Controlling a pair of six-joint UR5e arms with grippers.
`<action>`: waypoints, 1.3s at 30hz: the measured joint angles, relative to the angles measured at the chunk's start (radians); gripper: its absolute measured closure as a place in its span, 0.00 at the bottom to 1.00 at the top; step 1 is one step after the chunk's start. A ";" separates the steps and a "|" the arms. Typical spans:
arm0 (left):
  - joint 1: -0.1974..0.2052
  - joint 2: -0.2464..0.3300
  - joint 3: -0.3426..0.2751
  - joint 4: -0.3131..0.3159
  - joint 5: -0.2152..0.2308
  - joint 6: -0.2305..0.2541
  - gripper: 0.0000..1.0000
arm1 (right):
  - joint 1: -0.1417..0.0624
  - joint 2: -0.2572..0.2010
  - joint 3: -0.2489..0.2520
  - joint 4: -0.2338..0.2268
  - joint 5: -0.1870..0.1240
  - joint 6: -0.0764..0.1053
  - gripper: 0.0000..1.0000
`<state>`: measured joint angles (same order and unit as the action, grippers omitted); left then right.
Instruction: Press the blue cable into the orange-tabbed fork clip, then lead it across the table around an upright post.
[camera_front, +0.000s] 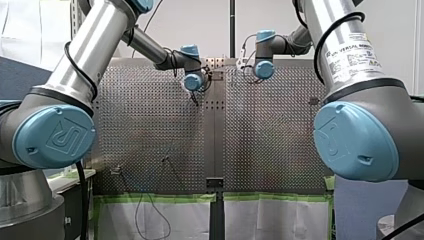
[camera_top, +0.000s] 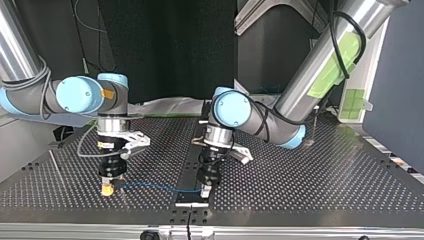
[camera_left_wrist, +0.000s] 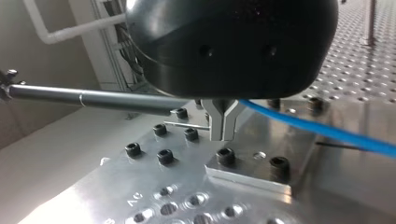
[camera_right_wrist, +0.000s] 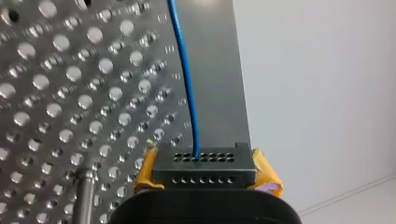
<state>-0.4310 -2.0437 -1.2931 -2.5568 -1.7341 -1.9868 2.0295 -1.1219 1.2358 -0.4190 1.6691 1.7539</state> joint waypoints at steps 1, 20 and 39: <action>0.000 0.000 0.004 -0.001 0.002 -0.006 1.00 | -0.003 0.000 0.000 0.000 0.000 0.002 1.00; -0.024 -0.006 0.099 -0.039 0.053 -0.120 1.00 | -0.074 -0.029 0.000 0.019 -0.025 0.050 1.00; -0.076 -0.102 0.196 -0.091 0.090 -0.124 1.00 | -0.155 -0.051 0.001 0.199 -0.056 0.057 1.00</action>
<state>-0.5069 -2.1457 -1.0970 -2.6480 -1.6442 -2.1113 1.8745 -1.1727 1.2367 -0.2204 1.6134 1.8112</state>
